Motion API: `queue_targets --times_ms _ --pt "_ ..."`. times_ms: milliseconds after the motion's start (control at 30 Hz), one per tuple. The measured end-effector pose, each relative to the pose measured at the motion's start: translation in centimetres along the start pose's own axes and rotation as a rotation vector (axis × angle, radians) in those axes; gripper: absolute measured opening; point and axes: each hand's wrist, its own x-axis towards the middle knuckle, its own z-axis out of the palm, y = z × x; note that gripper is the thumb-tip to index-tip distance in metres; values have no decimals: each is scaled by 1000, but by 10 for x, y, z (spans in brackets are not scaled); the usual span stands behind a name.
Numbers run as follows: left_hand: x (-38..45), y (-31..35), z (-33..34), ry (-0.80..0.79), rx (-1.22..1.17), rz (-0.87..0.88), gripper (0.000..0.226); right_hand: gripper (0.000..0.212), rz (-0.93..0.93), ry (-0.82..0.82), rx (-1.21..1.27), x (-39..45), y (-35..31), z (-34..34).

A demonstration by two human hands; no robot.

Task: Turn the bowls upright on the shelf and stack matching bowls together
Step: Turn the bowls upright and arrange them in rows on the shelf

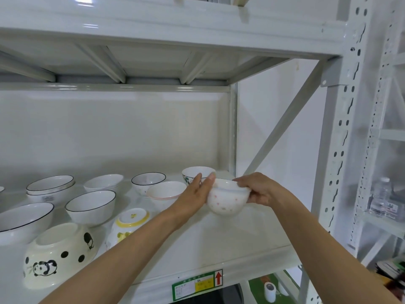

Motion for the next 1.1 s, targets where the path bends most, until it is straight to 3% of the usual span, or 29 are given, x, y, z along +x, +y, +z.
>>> queue_targets --times_ms 100,167,367,733,867,933,1100 --pt "3 -2 2 13 -28 -77 44 29 -118 65 -174 3 5 8" --pt "6 0 3 85 11 -112 33 29 -164 84 -238 7 10 13" --pt "4 -3 1 102 127 -187 36 28 -196 64 -302 17 24 19" --pt "5 -6 -5 165 207 -117 22 31 -109 29 -461 18 18 18" --pt "0 -3 -17 238 332 -13 10 30 -396 216 -684 21 10 29" --pt "-4 -2 -26 311 327 5 16 30 -563 290 -720 16 1 42" --pt "-18 6 -62 502 485 74 28 27 -809 206 -617 -6 -17 94"
